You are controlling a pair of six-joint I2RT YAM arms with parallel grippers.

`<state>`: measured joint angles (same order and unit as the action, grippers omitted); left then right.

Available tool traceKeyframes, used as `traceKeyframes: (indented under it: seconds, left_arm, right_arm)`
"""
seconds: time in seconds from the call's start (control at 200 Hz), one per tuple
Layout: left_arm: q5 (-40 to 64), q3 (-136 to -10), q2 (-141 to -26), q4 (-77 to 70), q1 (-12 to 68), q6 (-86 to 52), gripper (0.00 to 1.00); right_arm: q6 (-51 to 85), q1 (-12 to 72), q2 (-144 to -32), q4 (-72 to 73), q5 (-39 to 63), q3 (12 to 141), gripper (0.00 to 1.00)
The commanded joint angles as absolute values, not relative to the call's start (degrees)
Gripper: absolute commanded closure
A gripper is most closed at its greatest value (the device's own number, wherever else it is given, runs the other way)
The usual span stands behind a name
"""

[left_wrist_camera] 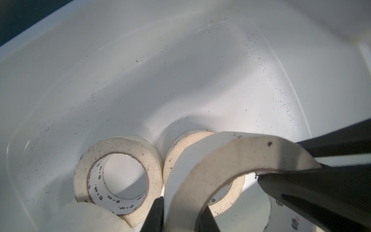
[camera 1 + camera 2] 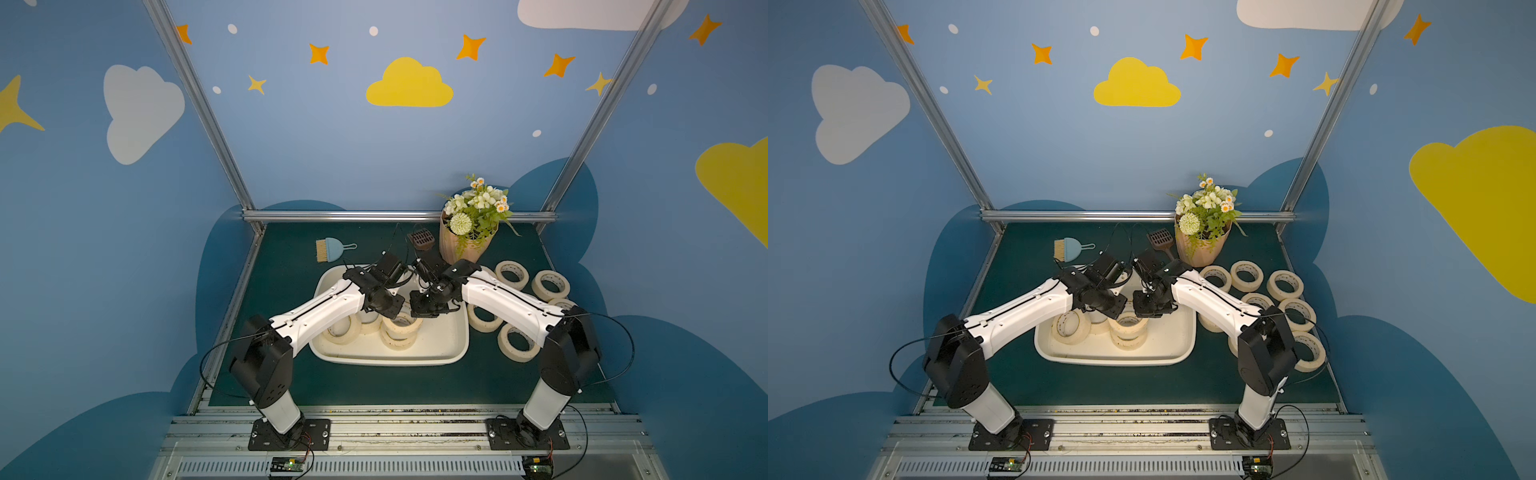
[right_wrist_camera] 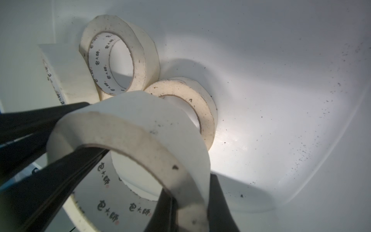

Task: Take out the art tape in the storage box
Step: Pick up the art tape from the storage box, then place the art tape at the center of the board.

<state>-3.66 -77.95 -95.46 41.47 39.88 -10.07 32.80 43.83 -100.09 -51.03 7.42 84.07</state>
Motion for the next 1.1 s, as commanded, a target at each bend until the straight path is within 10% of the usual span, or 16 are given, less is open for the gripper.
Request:
traceKeyframes:
  seconds: [0.0, 0.115, 0.476, 1.096]
  left_arm:
    - [-1.2, -77.0, -92.9, 38.6, 39.9, -10.9, 0.35]
    - [-2.7, -76.1, -90.0, 38.2, 40.4, -10.9, 0.00]
    - [-0.2, -69.1, -76.8, 31.8, 38.5, -13.8, 0.00]
    - [2.0, -65.0, -91.9, 33.1, 35.9, -14.7, 0.11]
  right_arm:
    - [33.6, 43.2, -99.3, -49.5, 7.8, 85.6, 1.00]
    - [33.0, 42.7, -99.2, -51.5, 5.5, 86.3, 1.00]
    - [31.0, 30.9, -89.0, -58.3, -1.3, 80.7, 1.00]
    - [26.9, 4.8, -64.1, -62.3, -14.1, 53.8, 1.00]
